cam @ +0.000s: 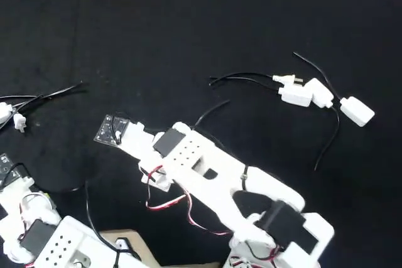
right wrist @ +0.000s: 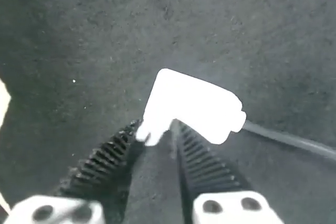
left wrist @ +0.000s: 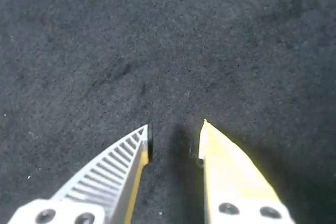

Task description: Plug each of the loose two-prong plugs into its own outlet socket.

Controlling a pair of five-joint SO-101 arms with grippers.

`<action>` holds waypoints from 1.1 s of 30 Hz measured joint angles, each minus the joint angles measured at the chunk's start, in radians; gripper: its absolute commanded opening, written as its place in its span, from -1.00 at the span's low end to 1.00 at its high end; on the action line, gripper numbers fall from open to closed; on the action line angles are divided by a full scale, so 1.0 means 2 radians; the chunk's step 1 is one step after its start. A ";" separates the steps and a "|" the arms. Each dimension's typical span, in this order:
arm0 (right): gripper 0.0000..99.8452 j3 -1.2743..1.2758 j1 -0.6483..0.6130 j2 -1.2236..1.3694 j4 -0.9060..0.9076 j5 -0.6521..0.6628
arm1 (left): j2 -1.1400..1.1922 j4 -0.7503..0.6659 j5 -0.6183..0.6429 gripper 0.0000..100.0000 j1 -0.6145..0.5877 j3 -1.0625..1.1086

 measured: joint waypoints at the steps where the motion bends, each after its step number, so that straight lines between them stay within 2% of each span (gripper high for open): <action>1: -0.74 -0.002 0.000 0.001 0.000 0.000 | 0.000 0.000 -0.001 -0.66 0.000 0.000; 6: -0.59 -0.004 0.000 0.001 0.000 0.000 | 0.000 0.000 -0.002 -0.66 0.000 0.000; 15: -0.58 -0.008 0.000 0.001 -0.003 0.000 | 0.000 0.000 -0.002 -0.66 0.000 0.000; 20: -0.59 -0.038 -0.002 0.001 -0.003 -0.025 | 0.000 0.000 -0.002 -0.66 0.000 0.000; 27: -0.89 -0.045 -0.002 0.001 -0.003 -0.048 | 0.000 0.000 -0.002 -0.66 0.000 0.000; 33: -0.91 -0.045 -0.002 0.005 -0.003 -0.051 | 0.000 0.000 -0.002 -0.66 0.000 0.000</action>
